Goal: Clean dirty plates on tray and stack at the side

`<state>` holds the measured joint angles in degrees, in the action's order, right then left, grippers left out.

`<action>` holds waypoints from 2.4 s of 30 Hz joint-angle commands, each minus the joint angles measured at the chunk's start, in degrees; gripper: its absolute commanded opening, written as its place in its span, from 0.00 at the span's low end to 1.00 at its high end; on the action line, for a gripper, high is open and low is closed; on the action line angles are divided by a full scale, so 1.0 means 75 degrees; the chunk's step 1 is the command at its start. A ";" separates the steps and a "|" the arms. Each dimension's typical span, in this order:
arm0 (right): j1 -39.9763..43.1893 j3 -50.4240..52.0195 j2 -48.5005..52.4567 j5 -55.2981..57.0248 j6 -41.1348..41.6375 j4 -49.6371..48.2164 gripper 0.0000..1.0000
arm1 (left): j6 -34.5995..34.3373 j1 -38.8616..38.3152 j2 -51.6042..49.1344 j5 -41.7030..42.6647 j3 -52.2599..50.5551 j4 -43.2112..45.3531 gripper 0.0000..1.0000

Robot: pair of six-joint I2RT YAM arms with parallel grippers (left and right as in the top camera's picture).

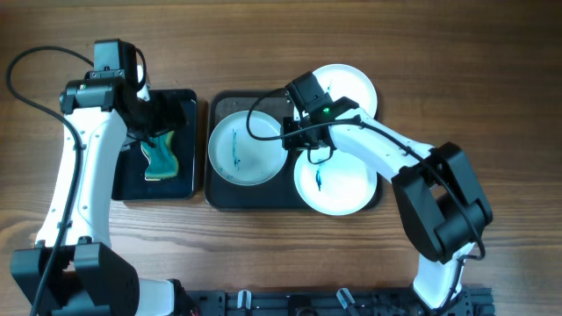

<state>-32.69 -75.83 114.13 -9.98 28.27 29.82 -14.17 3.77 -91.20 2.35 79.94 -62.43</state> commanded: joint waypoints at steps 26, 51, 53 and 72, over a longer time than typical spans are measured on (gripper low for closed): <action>-0.0163 -0.0073 0.0644 0.0268 0.0111 -0.0379 0.04 | 0.0061 0.0070 -0.0597 -0.0679 0.0085 0.0047 0.68; -0.0160 -0.0073 0.0644 0.0268 0.0000 -0.0565 0.04 | 0.1466 0.0863 -0.1944 -0.0006 -0.0644 0.0539 0.56; -0.0160 -0.0073 0.0644 0.0268 -0.0003 -0.0565 0.04 | 0.1466 0.0863 -0.1944 -0.0006 -0.0889 0.0807 0.55; -0.0160 -0.0076 0.0644 0.0268 0.0052 -0.0839 0.04 | 0.1405 0.0860 -0.1944 0.0597 -0.1303 0.1440 0.72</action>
<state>-33.78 -75.92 117.51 -8.10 28.67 24.10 -3.68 10.33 -105.21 5.06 70.78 -51.42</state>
